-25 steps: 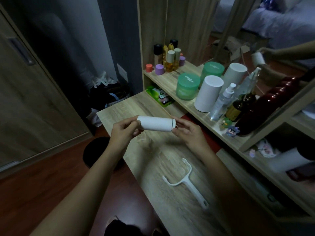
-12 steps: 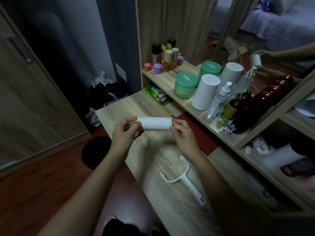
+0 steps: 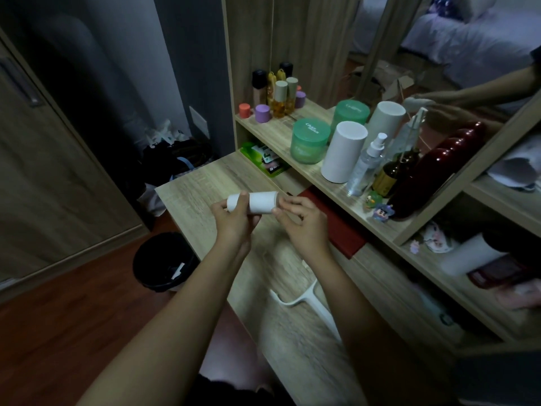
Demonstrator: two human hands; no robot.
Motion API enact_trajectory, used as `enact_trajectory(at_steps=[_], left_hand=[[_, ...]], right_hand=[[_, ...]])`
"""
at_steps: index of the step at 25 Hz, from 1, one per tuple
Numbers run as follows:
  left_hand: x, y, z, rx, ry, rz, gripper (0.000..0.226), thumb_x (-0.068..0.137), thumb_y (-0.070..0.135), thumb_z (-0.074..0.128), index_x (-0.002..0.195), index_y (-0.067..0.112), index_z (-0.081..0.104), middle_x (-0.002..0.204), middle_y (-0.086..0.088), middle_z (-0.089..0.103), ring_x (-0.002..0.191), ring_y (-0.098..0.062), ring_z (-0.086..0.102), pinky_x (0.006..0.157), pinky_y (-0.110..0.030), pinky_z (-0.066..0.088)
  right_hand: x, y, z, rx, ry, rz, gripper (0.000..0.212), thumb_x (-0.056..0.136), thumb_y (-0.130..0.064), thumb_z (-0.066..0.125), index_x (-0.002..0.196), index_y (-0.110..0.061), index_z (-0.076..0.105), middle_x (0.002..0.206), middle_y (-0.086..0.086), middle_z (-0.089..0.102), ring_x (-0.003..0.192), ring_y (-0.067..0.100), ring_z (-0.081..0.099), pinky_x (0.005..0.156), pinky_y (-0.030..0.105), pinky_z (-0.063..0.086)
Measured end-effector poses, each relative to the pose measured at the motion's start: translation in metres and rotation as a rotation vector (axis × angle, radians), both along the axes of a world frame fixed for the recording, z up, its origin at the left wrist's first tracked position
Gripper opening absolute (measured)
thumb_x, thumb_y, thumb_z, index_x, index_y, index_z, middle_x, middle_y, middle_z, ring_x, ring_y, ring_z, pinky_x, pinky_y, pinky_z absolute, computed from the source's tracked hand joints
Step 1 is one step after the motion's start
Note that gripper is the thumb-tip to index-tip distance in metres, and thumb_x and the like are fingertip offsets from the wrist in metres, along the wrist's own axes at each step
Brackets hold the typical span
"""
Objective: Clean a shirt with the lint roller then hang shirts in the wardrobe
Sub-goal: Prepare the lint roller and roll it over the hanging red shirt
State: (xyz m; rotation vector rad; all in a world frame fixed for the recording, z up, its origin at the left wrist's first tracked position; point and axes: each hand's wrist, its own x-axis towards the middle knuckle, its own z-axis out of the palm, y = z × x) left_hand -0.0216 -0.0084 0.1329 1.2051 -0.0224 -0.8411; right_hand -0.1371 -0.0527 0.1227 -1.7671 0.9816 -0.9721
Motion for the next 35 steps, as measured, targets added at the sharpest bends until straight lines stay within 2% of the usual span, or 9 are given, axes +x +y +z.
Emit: enact_trajectory(at_steps=[3, 5, 9, 14, 17, 21, 23, 29, 35], left_hand=[[-0.002, -0.005, -0.004, -0.014, 0.136, -0.042, 0.042, 0.091, 0.02, 0.058, 0.124, 0.006, 0.035, 0.101, -0.007, 0.049, 0.091, -0.019, 0.062, 0.069, -0.028, 0.059], [-0.006, -0.007, -0.008, 0.012, 0.16, -0.076, 0.041, 0.091, 0.02, 0.058, 0.123, 0.004, 0.038, 0.099, -0.007, 0.048, 0.09, -0.019, 0.061, 0.069, -0.028, 0.059], [-0.015, -0.005, -0.014, 0.047, 0.153, -0.113, 0.018, 0.091, 0.017, 0.057, 0.101, 0.005, 0.049, 0.096, -0.007, 0.05, 0.09, -0.019, 0.06, 0.078, -0.033, 0.057], [-0.016, -0.005, -0.014, 0.049, 0.175, -0.112, 0.009, 0.091, 0.015, 0.057, 0.086, 0.011, 0.051, 0.097, -0.009, 0.052, 0.092, -0.022, 0.061, 0.08, -0.034, 0.057], [-0.009, -0.004, -0.013, 0.056, 0.175, -0.155, 0.008, 0.09, 0.015, 0.058, 0.091, 0.008, 0.054, 0.098, -0.009, 0.054, 0.088, -0.02, 0.061, 0.067, -0.028, 0.06], [0.006, 0.003, -0.011, 0.082, 0.117, -0.34, 0.007, 0.089, 0.02, 0.055, 0.089, 0.013, 0.057, 0.104, -0.01, 0.058, 0.086, -0.018, 0.062, 0.058, -0.026, 0.058], [0.007, 0.005, -0.01, 0.113, 0.044, -0.446, 0.006, 0.091, 0.021, 0.051, 0.09, 0.017, 0.055, 0.101, -0.006, 0.058, 0.084, -0.017, 0.062, 0.059, -0.026, 0.054], [0.007, 0.006, -0.012, 0.163, -0.186, -0.606, 0.022, 0.092, 0.018, 0.05, 0.111, 0.011, 0.043, 0.102, -0.009, 0.052, 0.085, -0.023, 0.059, 0.068, -0.032, 0.05], [0.005, 0.011, -0.011, 0.128, -0.268, -0.69, 0.025, 0.092, 0.014, 0.051, 0.115, 0.013, 0.043, 0.105, -0.007, 0.054, 0.087, -0.021, 0.06, 0.057, -0.025, 0.052]], right_hand=[[-0.012, 0.0, -0.002, 0.149, -0.166, 0.043, 0.029, 0.084, -0.018, 0.064, 0.111, -0.03, 0.061, 0.117, -0.006, 0.062, 0.112, 0.008, 0.057, 0.094, 0.019, 0.045], [-0.027, 0.001, -0.017, 0.176, -0.128, -0.067, 0.033, 0.087, -0.016, 0.059, 0.116, -0.03, 0.054, 0.12, -0.006, 0.057, 0.111, 0.009, 0.055, 0.092, 0.021, 0.046], [-0.061, 0.017, -0.083, 0.299, 0.651, -0.258, 0.052, 0.091, -0.046, 0.044, 0.124, -0.006, 0.048, 0.125, 0.014, 0.053, 0.113, 0.027, 0.053, 0.091, 0.036, 0.045], [-0.069, 0.045, -0.127, 0.382, 0.961, -0.152, 0.058, 0.095, -0.05, 0.022, 0.107, -0.007, 0.058, 0.103, 0.013, 0.067, 0.094, 0.029, 0.063, 0.082, 0.037, 0.051], [-0.062, 0.036, -0.103, 0.37, 0.827, -0.142, 0.056, 0.099, -0.043, 0.019, 0.105, -0.007, 0.06, 0.102, 0.014, 0.067, 0.096, 0.029, 0.062, 0.078, 0.034, 0.044], [-0.058, 0.007, -0.039, 0.293, 0.562, -0.055, 0.046, 0.098, -0.04, 0.022, 0.08, -0.017, 0.058, 0.078, 0.005, 0.063, 0.075, 0.024, 0.058, 0.068, 0.033, 0.041], [-0.055, -0.007, -0.013, 0.168, 0.601, -0.033, 0.039, 0.097, -0.033, 0.024, 0.08, -0.016, 0.055, 0.07, 0.0, 0.055, 0.071, 0.025, 0.053, 0.067, 0.034, 0.038], [-0.046, -0.017, 0.018, 0.006, 0.719, 0.046, 0.035, 0.096, -0.034, 0.022, 0.084, -0.017, 0.05, 0.08, 0.005, 0.058, 0.079, 0.028, 0.054, 0.074, 0.037, 0.04], [-0.044, -0.015, 0.02, -0.019, 0.771, 0.085, 0.033, 0.096, -0.035, 0.022, 0.08, -0.022, 0.047, 0.078, 0.001, 0.055, 0.078, 0.026, 0.05, 0.072, 0.035, 0.036]])
